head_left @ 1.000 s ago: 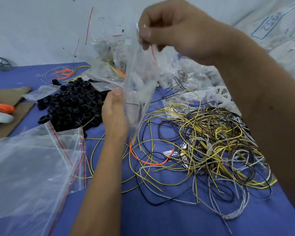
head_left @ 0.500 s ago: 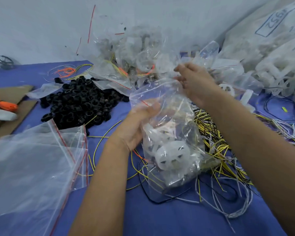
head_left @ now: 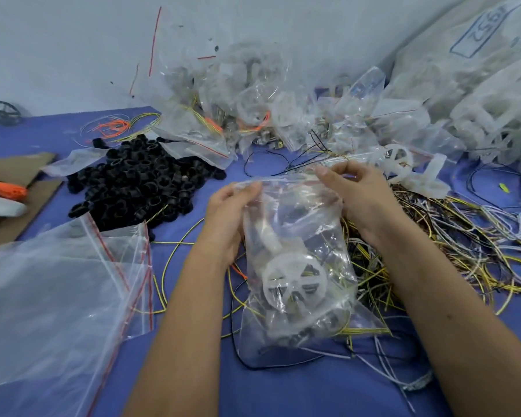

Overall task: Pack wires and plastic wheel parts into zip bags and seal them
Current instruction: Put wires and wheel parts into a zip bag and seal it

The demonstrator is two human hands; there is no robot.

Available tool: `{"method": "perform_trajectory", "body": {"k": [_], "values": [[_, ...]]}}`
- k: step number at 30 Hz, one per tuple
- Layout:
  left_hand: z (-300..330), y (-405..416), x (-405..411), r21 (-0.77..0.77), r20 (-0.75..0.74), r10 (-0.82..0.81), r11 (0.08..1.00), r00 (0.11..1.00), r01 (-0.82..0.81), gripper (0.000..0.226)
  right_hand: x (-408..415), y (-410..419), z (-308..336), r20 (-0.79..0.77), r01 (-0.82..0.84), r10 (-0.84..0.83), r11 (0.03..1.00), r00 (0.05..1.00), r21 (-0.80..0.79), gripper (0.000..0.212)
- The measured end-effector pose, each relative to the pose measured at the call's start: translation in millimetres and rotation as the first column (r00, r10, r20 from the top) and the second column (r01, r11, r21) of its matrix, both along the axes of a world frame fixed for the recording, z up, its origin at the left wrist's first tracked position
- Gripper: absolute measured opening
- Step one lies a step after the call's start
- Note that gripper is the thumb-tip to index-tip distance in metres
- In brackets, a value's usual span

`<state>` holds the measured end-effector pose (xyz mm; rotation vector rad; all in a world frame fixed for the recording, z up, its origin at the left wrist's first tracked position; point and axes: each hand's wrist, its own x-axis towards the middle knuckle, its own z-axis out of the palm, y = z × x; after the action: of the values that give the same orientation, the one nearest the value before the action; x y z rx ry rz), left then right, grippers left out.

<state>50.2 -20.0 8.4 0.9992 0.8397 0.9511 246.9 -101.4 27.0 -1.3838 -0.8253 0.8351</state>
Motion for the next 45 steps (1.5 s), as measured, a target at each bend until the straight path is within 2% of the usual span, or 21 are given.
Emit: {"method": "perform_trajectory", "body": {"k": [3, 6, 9, 13, 16, 18, 20, 21, 23, 25, 26, 29, 34, 45], "values": [[-3, 7, -7, 0.120, 0.003, 0.091, 0.989, 0.996, -0.091, 0.018, 0, -1, -2, -0.112, -0.013, 0.020, 0.998, 0.993, 0.064, 0.015], [-5, 10, -13, 0.186, 0.023, 0.099, 0.977, 0.995, -0.102, 0.015, -2, -2, -3, -0.150, 0.001, 0.011, 0.997, 0.989, 0.081, 0.008], [-8, 15, -19, 0.279, 0.000, 0.133, 0.952, 0.991, -0.128, 0.020, -2, -3, -2, -0.171, 0.040, -0.017, 0.991, 0.985, 0.128, 0.007], [-10, 19, -24, 0.345, -0.008, 0.119, 0.932, 0.993, -0.109, 0.027, 1, -2, -1, -0.095, 0.082, -0.065, 0.979, 0.993, 0.187, 0.010], [-7, 17, -26, 0.392, -0.049, 0.163, 0.910, 0.985, -0.132, 0.033, 0, -1, -3, 0.059, 0.063, -0.075, 0.980, 0.995, 0.191, 0.006], [2, 14, -24, 0.497, -0.124, 0.262, 0.851, 0.957, -0.169, 0.030, -1, 0, -5, 0.193, 0.081, -0.119, 0.977, 0.974, 0.198, 0.006], [18, 11, -17, 0.629, -0.183, 0.341, 0.761, 0.922, -0.157, 0.023, 0, 1, -4, 0.263, 0.105, -0.165, 0.968, 0.951, 0.226, 0.005], [27, 9, -11, 0.699, -0.220, 0.350, 0.707, 0.911, -0.103, 0.020, 0, 1, -3, 0.283, 0.110, -0.179, 0.963, 0.942, 0.244, 0.005], [44, 9, 5, 0.781, -0.376, 0.292, 0.611, 0.879, 0.132, 0.016, -1, 2, -1, 0.315, 0.100, -0.185, 0.958, 0.931, 0.268, 0.007], [54, 7, 22, 0.746, -0.578, 0.212, 0.530, 0.788, 0.404, 0.017, -3, 2, -1, 0.351, 0.062, -0.160, 0.960, 0.922, 0.275, 0.009], [56, 6, 29, 0.717, -0.636, 0.190, 0.503, 0.748, 0.482, 0.015, -5, 2, -2, 0.374, 0.035, -0.140, 0.961, 0.917, 0.275, 0.010], [52, 4, 41, 0.699, -0.649, 0.149, 0.504, 0.746, 0.507, 0.007, -7, 2, -4, 0.402, -0.001, -0.122, 0.956, 0.908, 0.292, 0.009], [45, 10, 41, 0.679, -0.609, 0.107, 0.583, 0.786, 0.447, 0.010, -7, 3, -9, 0.423, 0.002, -0.117, 0.965, 0.899, 0.262, 0.008], [38, 16, 35, 0.667, -0.600, 0.071, 0.595, 0.797, 0.449, 0.008, -11, 3, -9, 0.493, -0.061, -0.066, 0.970, 0.868, 0.237, 0.008]]}}
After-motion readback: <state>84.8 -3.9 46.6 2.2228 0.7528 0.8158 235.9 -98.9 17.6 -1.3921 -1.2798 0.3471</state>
